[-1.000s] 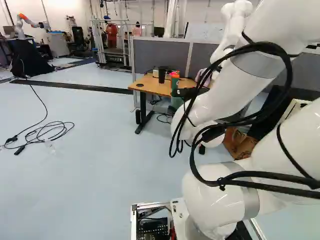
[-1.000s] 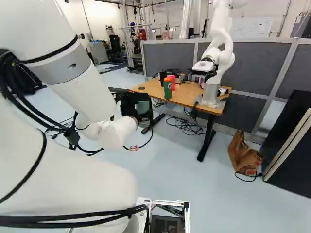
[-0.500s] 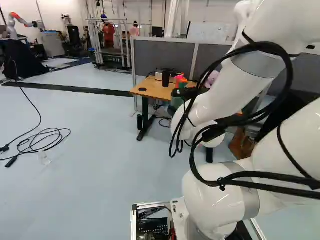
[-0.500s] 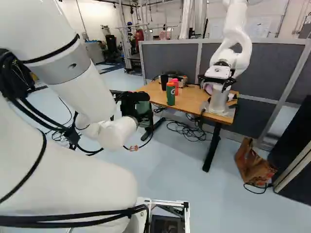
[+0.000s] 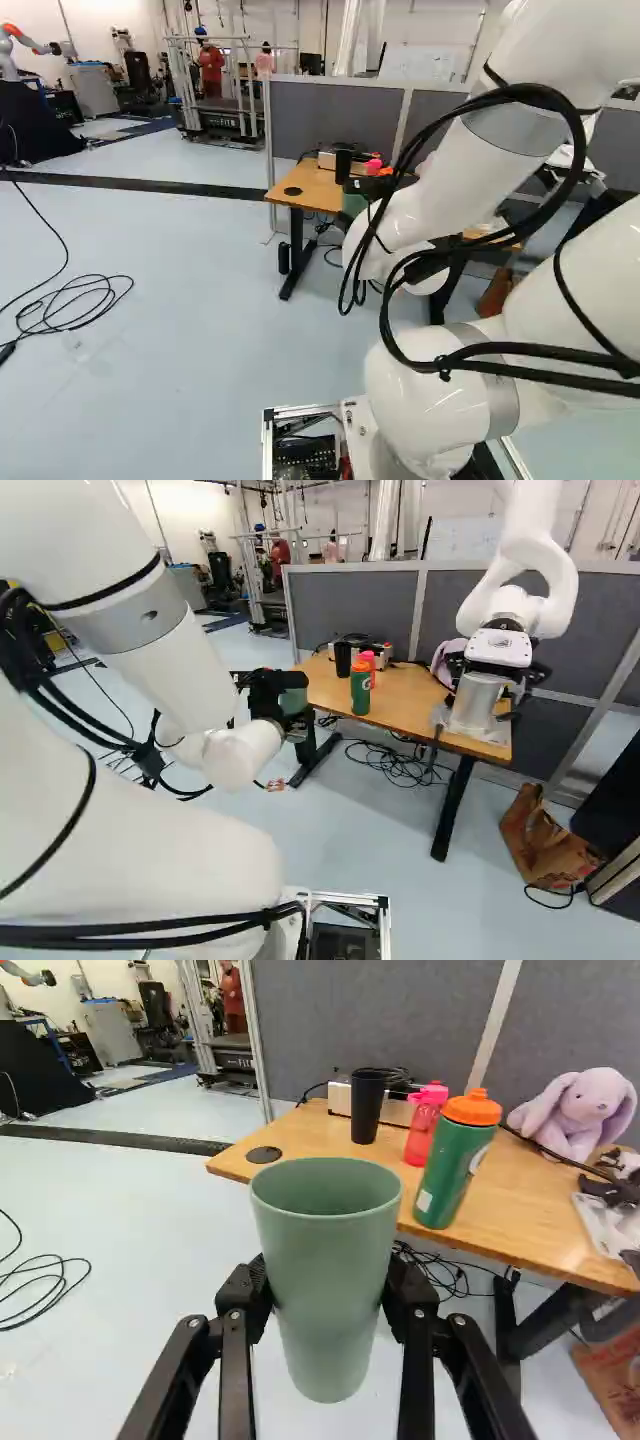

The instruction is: Place the green cup on the table

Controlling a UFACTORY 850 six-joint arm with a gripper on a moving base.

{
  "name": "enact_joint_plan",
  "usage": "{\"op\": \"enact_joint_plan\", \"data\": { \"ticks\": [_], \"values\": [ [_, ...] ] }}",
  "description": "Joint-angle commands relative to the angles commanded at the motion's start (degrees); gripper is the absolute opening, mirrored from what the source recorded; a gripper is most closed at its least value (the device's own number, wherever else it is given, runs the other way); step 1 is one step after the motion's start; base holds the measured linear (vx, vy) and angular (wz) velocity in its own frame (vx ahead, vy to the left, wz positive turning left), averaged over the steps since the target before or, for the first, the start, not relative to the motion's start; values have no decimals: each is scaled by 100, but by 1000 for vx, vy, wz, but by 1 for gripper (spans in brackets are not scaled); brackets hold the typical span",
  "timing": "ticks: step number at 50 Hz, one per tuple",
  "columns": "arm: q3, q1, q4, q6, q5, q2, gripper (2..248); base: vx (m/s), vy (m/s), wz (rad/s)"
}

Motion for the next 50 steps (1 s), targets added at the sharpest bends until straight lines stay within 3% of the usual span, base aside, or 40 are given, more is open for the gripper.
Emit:
{"op": "enact_joint_plan", "data": {
  "ticks": [26,50],
  "values": [
    [0,0,0,0,0,0,127,272,114,-50],
    [-741,72,30,0,4,-838,127,53,24,7]
  ]
}}
